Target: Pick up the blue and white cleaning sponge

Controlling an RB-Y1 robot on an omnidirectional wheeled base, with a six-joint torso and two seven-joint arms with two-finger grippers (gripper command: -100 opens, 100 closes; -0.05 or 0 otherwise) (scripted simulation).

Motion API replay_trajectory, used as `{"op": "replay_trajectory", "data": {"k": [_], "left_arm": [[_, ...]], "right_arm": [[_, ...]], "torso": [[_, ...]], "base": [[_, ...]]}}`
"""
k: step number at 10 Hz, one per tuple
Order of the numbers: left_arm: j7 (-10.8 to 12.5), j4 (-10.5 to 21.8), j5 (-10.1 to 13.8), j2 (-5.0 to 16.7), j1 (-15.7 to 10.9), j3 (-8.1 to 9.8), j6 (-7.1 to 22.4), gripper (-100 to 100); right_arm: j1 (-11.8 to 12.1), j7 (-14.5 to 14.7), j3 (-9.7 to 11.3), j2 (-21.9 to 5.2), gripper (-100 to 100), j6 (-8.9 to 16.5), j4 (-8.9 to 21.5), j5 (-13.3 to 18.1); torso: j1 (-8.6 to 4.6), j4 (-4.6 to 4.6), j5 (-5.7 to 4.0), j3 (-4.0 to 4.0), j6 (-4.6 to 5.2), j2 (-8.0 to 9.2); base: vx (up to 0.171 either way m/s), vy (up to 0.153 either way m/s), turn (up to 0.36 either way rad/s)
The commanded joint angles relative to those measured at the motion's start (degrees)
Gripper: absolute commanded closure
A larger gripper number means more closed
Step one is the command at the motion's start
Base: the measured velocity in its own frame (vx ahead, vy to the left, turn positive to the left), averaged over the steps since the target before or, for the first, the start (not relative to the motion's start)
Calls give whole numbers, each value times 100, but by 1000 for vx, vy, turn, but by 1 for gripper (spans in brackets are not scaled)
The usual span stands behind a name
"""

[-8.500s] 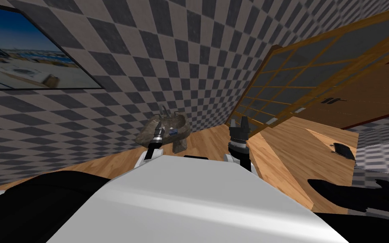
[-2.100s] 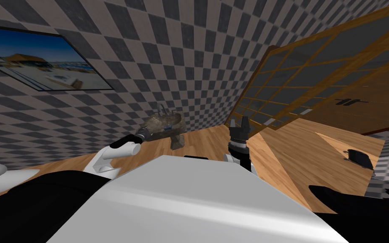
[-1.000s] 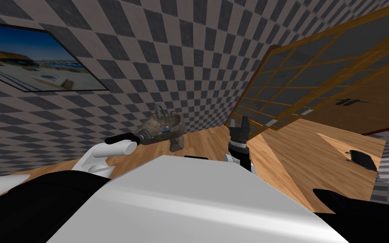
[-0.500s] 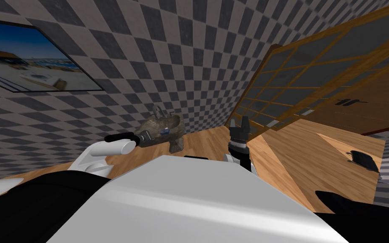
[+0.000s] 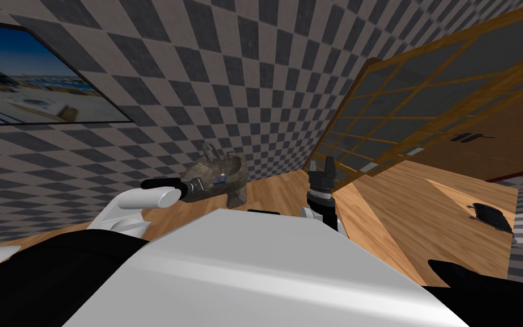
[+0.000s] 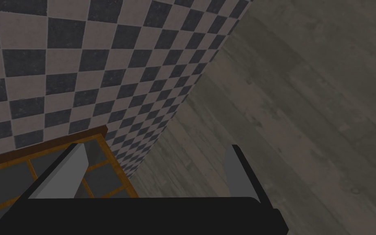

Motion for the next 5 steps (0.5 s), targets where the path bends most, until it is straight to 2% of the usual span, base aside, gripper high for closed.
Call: {"op": "replay_trajectory", "data": {"k": [1,2,3,4,5], "left_arm": [[138,-104,246,57,-24,24,286,-100],[138,-104,246,57,-24,24,453,-100],[241,-184,461,98,-43,42,636,-100],[241,-184,461,98,-43,42,779,-100],[341,-269,670,134,-60,59,940,-100]], "right_arm": [[0,0,0,0,0,0,0,0],[0,0,0,0,0,0,0,0],[0,0,0,0,0,0,0,0],[0,0,0,0,0,0,0,0],[0,0,0,0,0,0,0,0]], "torso": [[0,0,0,0,0,0],[0,-1,-1,-4,1,-7],[0,-1,0,-1,0,-2],[2,-1,0,-3,0,-5],[0,0,0,0,0,0]], "base": [[96,12,-17],[73,11,-11],[90,19,-15],[73,14,-11],[88,5,-17]]}}
